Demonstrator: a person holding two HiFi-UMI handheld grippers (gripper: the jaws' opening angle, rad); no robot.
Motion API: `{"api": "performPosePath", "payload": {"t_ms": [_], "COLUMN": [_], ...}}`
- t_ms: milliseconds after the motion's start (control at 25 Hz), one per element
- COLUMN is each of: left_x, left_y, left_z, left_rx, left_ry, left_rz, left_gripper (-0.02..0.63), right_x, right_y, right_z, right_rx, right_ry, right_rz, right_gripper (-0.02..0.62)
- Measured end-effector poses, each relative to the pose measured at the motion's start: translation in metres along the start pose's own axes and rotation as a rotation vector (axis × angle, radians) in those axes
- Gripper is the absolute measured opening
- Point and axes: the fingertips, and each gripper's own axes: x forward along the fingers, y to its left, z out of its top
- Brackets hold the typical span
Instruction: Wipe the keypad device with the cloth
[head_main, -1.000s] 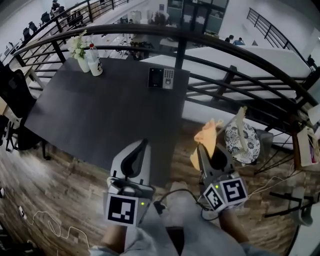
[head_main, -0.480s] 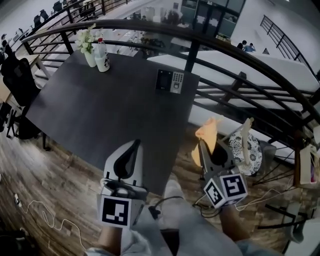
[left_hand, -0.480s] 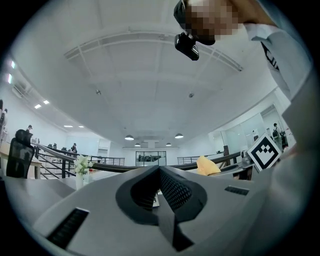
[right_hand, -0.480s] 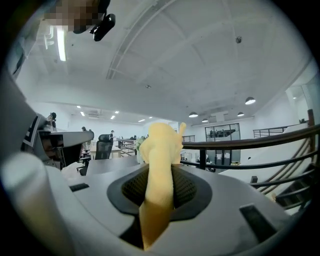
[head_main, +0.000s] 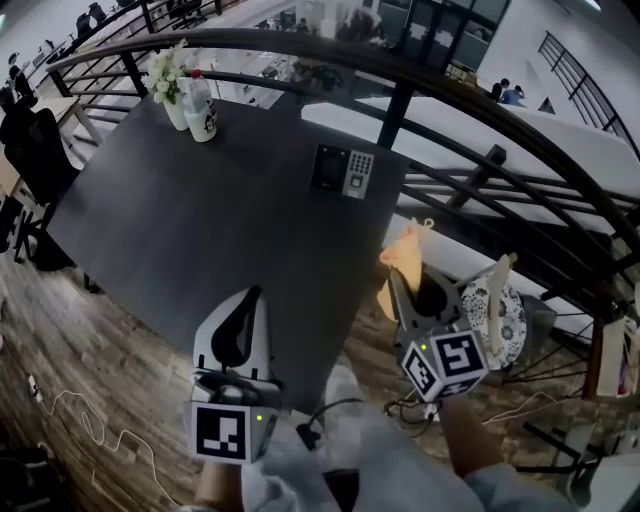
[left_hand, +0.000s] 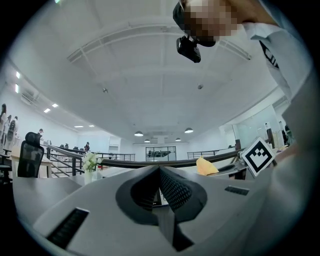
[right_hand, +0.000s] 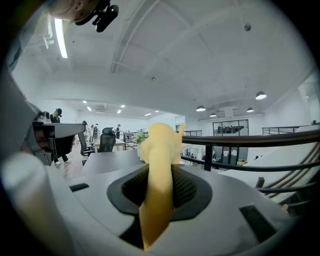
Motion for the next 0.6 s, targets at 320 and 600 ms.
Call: {"api": "performPosePath", "payload": {"t_ms": [320,600], "left_x": [0.036,0.054], "left_y": [0.009,0.015], "left_z": [-0.011,-0.018], "left_rx": [0.018,-0.019], "left_ry": [0.042,0.046], "left_rz": [0.076,0.144], "left_gripper": [0.008,0.008], "right_x": [0.07,0.118], "right_y": [-0.037,-0.063], "right_z": [-0.005,-0.01], "right_rx": [-0.028,-0.068], "right_ry": [0.03,0.055], "right_rz": [0.043,0.068], "right_gripper": [0.101,0.103]}}
